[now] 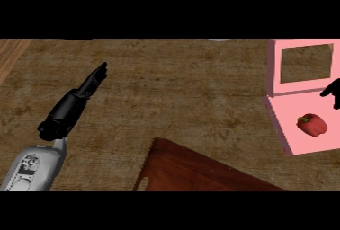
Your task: Pick the bell pepper from the tray and place it in the cardboard box
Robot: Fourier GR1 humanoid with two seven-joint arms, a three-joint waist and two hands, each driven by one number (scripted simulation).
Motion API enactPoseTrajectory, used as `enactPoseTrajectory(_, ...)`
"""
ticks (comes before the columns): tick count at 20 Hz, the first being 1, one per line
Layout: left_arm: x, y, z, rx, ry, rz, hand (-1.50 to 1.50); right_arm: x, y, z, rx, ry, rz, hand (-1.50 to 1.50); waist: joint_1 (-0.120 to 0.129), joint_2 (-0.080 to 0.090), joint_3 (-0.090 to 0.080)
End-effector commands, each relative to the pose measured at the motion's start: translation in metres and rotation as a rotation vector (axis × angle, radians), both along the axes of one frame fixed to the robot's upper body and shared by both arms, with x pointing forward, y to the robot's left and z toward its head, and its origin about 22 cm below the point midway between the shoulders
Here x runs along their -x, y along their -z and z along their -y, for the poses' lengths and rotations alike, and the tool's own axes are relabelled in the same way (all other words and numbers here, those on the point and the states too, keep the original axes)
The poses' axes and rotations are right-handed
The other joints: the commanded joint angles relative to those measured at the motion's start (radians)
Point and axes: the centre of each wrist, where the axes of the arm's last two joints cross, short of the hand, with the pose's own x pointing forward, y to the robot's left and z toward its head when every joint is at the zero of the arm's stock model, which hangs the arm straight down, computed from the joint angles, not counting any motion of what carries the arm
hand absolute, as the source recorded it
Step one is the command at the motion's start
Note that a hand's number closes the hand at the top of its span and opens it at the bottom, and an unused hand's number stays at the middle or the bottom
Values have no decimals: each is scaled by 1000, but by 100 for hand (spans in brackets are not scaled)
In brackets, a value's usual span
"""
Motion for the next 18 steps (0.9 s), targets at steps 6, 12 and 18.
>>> enactPoseTrajectory(6,3,-1,-6,-3,-14,2,0,-18,49,-6,-670,-119,-194,-150,-10,-1,3)
enactPoseTrajectory(12,3,-8,-7,-8,8,11,0,-20,66,12,-994,88,-378,-150,7,1,0)
enactPoseTrajectory(18,2,-9,0,-11,17,22,0,-33,18,44,-1137,202,-404,-150,20,7,2)
